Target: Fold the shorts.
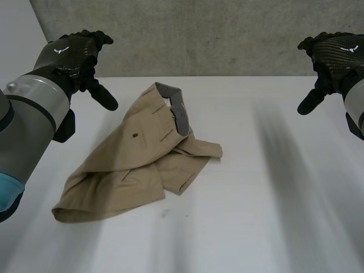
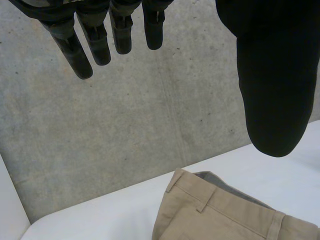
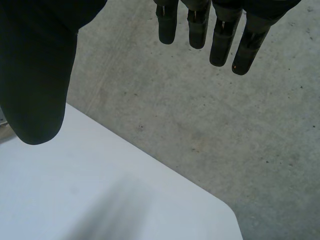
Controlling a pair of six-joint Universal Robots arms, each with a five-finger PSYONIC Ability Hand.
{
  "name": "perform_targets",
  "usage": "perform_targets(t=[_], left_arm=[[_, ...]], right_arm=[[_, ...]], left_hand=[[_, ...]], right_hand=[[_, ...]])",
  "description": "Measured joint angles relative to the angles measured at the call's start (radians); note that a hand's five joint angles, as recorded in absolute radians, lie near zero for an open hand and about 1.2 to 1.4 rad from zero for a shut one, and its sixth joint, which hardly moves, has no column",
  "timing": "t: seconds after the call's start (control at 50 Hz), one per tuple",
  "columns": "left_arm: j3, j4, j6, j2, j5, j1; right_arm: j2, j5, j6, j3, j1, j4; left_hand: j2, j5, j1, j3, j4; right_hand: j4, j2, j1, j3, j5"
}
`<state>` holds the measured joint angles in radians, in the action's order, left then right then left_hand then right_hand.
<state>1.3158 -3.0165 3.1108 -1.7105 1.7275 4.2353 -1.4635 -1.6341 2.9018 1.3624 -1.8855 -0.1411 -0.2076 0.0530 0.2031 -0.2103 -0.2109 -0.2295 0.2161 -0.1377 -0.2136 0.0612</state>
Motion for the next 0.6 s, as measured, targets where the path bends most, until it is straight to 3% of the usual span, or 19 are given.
perform_targets(t=[0.26,0.34,0.48,0.6], left_arm=[[-0.003,-0.005,0.006,-0.034,0.001,0.001],[-0.005,-0.008,0.01,-0.072,0.001,0.001],[-0.003,-0.058,0.042,-0.196,-0.002,-0.015],[-0.011,-0.153,0.069,-0.346,-0.003,-0.078]], right_arm=[[0.007,0.073,-0.072,0.021,-0.001,-0.001],[0.027,0.129,-0.16,0.043,-0.002,-0.003],[0.057,0.169,-0.283,0.068,-0.013,-0.003],[0.082,0.171,-0.324,0.083,-0.032,0.011]], left_hand=[[0.0,0.0,0.0,0.0,0.0],[0.0,0.0,0.0,0.0,0.0],[0.0,0.0,0.001,0.0,0.0],[-0.002,0.0,0.004,-0.002,-0.003]], right_hand=[[0.0,0.0,0.0,0.0,0.0],[0.0,0.0,0.0,0.0,0.0],[0.0,0.0,0.0,0.0,0.0],[0.0,0.0,0.0,0.0,0.0]])
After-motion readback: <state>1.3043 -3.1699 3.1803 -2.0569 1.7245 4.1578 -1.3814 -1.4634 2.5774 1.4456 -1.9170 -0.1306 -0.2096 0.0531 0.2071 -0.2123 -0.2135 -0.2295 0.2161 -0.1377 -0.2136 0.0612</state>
